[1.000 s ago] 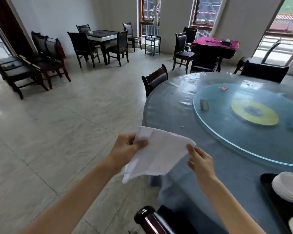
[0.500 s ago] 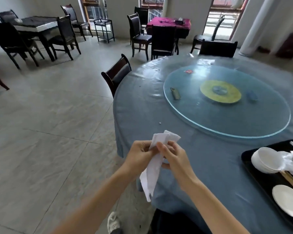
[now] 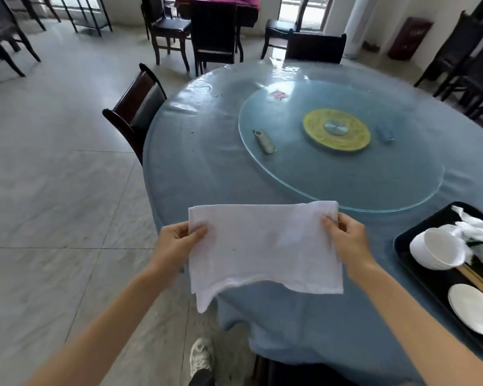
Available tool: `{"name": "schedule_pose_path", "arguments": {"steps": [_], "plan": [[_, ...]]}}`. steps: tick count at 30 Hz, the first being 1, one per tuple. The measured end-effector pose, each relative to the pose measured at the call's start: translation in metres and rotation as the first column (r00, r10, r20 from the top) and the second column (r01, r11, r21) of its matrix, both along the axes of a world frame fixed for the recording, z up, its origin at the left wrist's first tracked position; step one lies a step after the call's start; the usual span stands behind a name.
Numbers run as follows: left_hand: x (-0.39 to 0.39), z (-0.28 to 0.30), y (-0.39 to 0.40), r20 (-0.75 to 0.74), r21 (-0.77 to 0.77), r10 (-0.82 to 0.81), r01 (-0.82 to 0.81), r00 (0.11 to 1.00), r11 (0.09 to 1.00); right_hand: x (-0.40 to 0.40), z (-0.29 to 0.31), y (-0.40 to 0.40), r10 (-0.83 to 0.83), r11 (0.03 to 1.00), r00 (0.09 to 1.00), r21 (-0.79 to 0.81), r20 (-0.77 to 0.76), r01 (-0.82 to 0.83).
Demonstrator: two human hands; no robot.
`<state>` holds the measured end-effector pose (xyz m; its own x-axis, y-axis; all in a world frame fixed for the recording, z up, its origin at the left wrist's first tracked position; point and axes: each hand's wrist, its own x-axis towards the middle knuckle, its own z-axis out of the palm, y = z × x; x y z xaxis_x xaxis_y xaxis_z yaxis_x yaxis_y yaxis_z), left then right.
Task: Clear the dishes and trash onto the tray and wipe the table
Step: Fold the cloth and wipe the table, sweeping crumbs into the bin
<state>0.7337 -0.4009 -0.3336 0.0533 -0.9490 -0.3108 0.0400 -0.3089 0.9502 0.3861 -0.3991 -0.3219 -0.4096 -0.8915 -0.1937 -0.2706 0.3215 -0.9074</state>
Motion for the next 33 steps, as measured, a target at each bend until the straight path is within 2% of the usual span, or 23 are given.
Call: {"name": "schedule_pose_path", "arguments": {"steps": [7, 13, 15, 17, 19, 20, 23, 26, 29, 31, 33], "plan": [[0.056, -0.052, -0.057, -0.039, 0.108, 0.018, -0.014, 0.999, 0.994, -0.029, -0.03, -0.048, -0.033, 0.991, 0.985, 0.122, -0.168, 0.054], [0.067, -0.099, -0.089, -0.003, 0.231, -0.084, 0.082, 0.997, 0.969, -0.033, -0.064, -0.084, 0.189, 0.942, 0.887, 0.334, -0.42, -0.042], [0.063, -0.114, -0.097, 0.053, 0.247, -0.099, 0.083, 0.994, 0.965, -0.029, -0.079, -0.094, 0.189, 0.93, 0.884, 0.366, -0.428, -0.021], [0.058, -0.127, -0.105, 0.185, 0.248, -0.081, 0.033, 0.979, 0.968, -0.026, -0.097, -0.104, 0.176, 0.916, 0.878, 0.4, -0.445, 0.019], [0.055, -0.138, -0.109, 0.408, 0.201, -0.068, -0.017, 0.91, 0.979, -0.023, -0.116, -0.108, 0.212, 0.879, 0.853, 0.475, -0.477, 0.047], [0.053, -0.141, -0.107, 0.534, 0.152, -0.061, -0.025, 0.843, 0.988, -0.019, -0.126, -0.108, 0.256, 0.849, 0.827, 0.525, -0.501, 0.055], [0.04, -0.149, -0.09, 0.78, -0.059, -0.022, 0.109, 0.625, 0.992, 0.001, -0.154, -0.093, 0.425, 0.823, 0.706, 0.567, -0.566, -0.041], [0.012, -0.153, -0.076, 0.841, -0.186, -0.08, 0.423, 0.536, 0.887, 0.025, -0.174, -0.077, 0.56, 0.826, 0.56, 0.463, -0.61, -0.322], [-0.022, -0.162, -0.075, 0.877, -0.177, -0.202, 0.683, 0.437, 0.708, 0.038, -0.188, -0.072, 0.651, 0.725, 0.373, 0.395, -0.661, -0.565], [-0.043, -0.173, -0.072, 0.92, -0.106, -0.222, 0.75, 0.323, 0.653, 0.042, -0.197, -0.069, 0.66, 0.661, 0.28, 0.362, -0.698, -0.657], [-0.058, -0.19, -0.064, 0.953, -0.017, -0.214, 0.746, 0.214, 0.666, 0.042, -0.208, -0.066, 0.678, 0.606, 0.172, 0.411, -0.715, -0.681]]}}
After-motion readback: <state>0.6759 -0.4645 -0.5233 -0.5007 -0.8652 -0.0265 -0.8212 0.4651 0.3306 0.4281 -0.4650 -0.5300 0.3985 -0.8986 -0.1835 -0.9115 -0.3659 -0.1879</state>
